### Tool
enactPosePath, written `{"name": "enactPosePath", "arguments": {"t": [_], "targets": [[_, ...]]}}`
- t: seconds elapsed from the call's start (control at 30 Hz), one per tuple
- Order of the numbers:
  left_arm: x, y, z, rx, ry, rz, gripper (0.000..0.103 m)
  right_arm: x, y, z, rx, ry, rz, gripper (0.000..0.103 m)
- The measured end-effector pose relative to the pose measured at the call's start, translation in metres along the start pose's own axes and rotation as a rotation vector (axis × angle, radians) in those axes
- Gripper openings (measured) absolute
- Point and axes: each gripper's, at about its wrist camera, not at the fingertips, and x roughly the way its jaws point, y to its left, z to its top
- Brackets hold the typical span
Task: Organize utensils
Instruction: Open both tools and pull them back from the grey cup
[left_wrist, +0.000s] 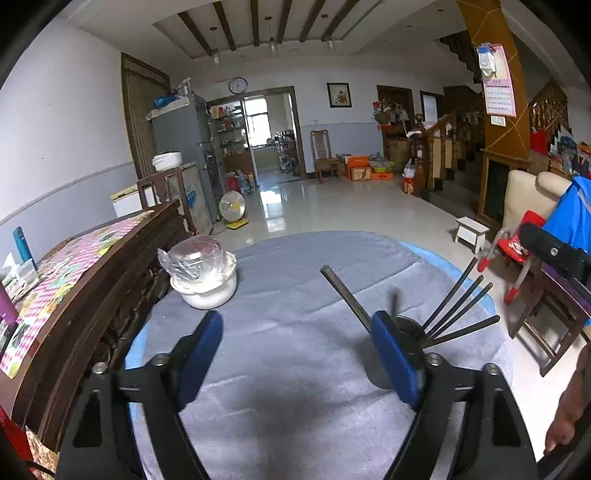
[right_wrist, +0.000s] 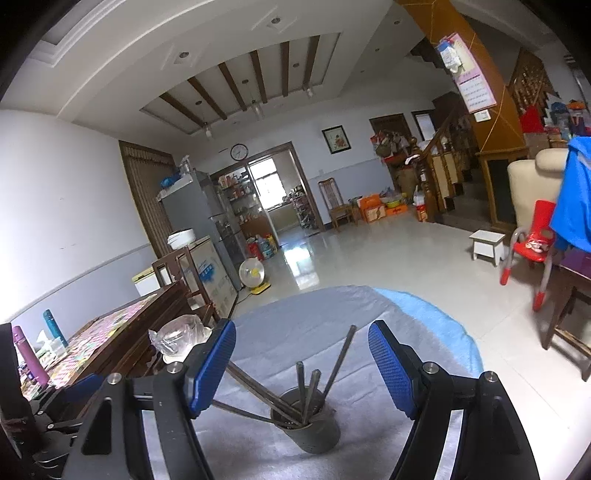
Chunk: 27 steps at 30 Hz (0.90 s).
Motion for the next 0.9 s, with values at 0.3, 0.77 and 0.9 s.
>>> {"name": "enactPosePath", "arguments": {"t": [0.3,0.77,0.9], "targets": [[-0.016,0.002,-0.006,-0.002,0.007,0.053,0.09,-0.028,-0.011,-0.007,0.019,0.009,-0.049,0.078],[-0.052,0.001,-0.036,0.003,0.025,0.137,0.097,-0.07,-0.017,-0.04,0.03,0.09,-0.057,0.078],[-0.064,0.003,-0.044,0.006,0.035,0.152,0.098,-0.081,-0.017,-0.049,0.022,0.106,-0.054,0.078]]}}
